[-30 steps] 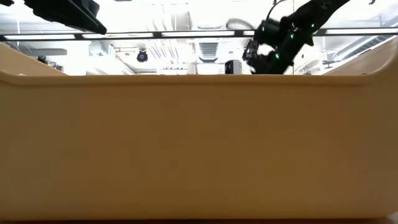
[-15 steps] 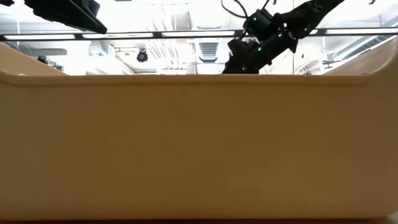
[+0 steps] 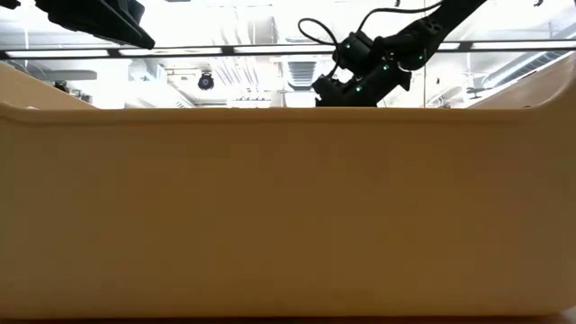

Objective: Sort batteries
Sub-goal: Put the silver battery into the light green bin

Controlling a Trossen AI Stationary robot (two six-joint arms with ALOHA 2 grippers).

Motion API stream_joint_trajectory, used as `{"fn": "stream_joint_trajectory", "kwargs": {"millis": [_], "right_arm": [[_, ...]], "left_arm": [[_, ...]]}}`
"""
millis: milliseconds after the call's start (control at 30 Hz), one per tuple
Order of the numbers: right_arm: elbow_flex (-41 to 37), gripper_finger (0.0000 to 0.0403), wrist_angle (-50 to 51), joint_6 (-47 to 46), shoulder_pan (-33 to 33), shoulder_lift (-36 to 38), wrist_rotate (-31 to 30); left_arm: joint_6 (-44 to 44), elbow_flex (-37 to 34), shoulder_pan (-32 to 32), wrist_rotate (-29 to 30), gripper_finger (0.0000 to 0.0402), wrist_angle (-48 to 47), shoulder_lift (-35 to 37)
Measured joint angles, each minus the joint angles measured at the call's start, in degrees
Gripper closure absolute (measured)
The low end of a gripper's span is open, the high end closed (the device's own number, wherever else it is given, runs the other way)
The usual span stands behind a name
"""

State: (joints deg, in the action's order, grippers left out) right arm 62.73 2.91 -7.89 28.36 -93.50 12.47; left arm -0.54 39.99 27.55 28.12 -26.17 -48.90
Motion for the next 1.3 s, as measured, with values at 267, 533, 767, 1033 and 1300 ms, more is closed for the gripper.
{"fn": "stream_joint_trajectory", "kwargs": {"millis": [267,533,767,1033,1300], "right_arm": [[1.8,0.0163,3.2,-0.1,0.0,-0.4,0.0],[1.9,0.0127,3.2,-0.6,0.0,-0.4,0.0],[1.9,0.0101,3.2,-1.2,-0.1,-0.4,0.0],[2.9,0.0112,11.4,-1.6,-2.0,4.0,0.1],[5.6,0.0139,28.1,-4.1,-7.5,9.6,0.0]], "left_arm": [[-0.2,0.0,0.0,0.0,0.032,-0.1,0.0],[-0.2,0.0,0.0,0.0,0.032,-0.1,0.0],[-0.2,0.0,0.0,0.0,0.032,0.1,0.0],[-0.6,0.0,0.0,0.0,0.032,0.0,0.0],[-1.7,0.0,0.0,0.0,0.032,0.0,0.0]]}}
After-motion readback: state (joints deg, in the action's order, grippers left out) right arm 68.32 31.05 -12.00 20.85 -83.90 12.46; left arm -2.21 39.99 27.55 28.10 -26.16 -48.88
